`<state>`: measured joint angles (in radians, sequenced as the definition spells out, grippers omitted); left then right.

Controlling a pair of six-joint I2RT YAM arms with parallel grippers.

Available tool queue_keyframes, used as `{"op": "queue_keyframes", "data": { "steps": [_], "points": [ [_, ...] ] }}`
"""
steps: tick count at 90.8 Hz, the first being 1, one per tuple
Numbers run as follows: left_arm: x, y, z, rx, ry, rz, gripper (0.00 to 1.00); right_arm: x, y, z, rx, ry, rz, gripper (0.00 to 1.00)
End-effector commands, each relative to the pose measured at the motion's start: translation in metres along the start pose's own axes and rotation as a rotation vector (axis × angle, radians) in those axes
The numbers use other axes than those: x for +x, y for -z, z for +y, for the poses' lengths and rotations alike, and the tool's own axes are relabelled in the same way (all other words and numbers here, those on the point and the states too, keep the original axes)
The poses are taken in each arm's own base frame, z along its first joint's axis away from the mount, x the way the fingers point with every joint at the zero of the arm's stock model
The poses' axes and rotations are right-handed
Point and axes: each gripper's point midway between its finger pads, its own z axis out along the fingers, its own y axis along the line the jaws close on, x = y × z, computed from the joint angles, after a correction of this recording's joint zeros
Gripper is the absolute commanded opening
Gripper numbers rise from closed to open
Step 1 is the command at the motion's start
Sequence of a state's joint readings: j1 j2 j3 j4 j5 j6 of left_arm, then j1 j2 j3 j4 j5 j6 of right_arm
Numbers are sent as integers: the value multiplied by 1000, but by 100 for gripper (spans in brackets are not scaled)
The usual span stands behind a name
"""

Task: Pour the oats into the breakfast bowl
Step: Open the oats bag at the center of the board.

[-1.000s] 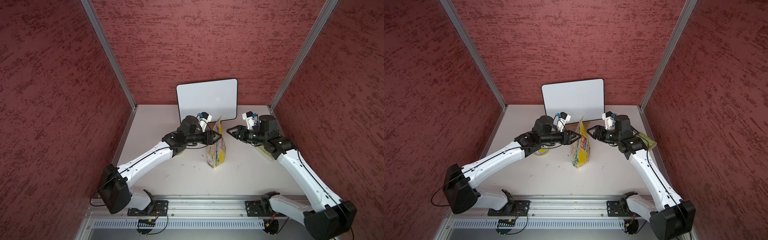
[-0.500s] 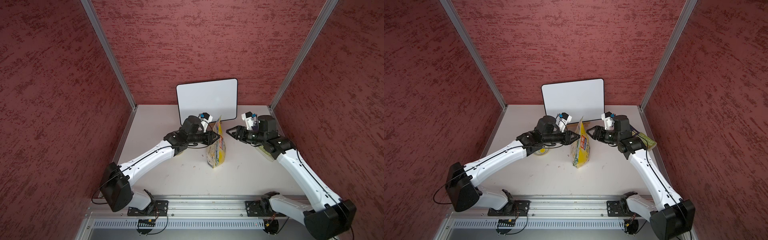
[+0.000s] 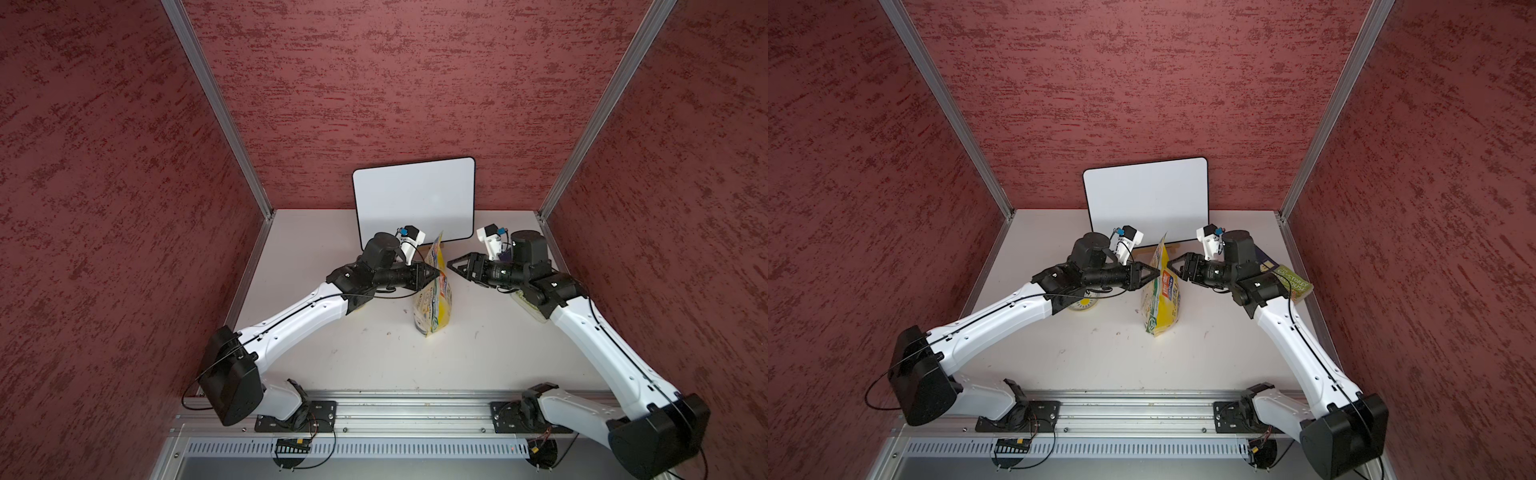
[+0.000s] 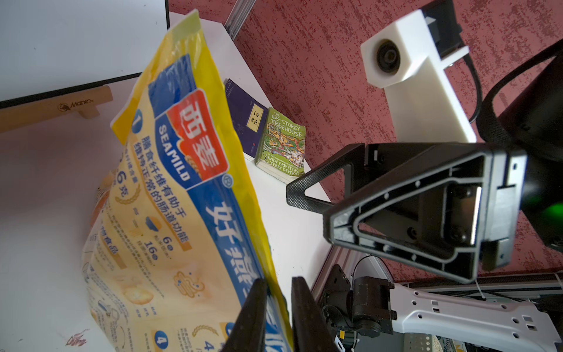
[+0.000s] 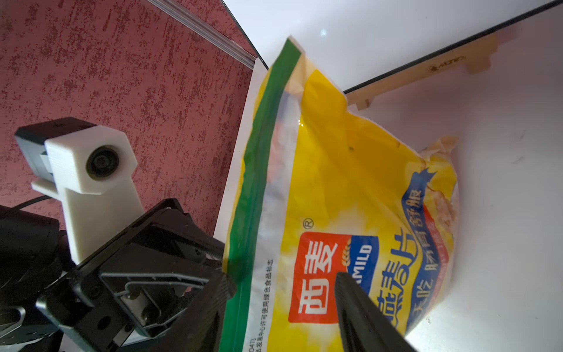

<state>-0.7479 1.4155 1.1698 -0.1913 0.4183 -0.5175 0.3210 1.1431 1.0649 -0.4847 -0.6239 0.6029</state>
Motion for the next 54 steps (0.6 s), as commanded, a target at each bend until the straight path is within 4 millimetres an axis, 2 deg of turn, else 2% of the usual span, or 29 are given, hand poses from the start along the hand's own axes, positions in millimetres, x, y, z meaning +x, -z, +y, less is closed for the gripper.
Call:
{"op": "queue_keyframes", "data": {
  "steps": [1, 14, 28, 54],
  "points": [
    [-4, 9, -6, 26, -9, -27, 18, -2, -4, 8, -39, 3, -4, 61],
    [-3, 13, -1, 20, 2, -35, 18, -3, -8, 14, -54, 10, 1, 60],
    [-2, 15, -2, 33, 5, -39, 24, -2, -16, 14, -45, 8, 16, 60],
    [-1, 15, 1, 34, 8, -33, 23, -3, -22, 18, -40, 17, 21, 60]
  ]
}}
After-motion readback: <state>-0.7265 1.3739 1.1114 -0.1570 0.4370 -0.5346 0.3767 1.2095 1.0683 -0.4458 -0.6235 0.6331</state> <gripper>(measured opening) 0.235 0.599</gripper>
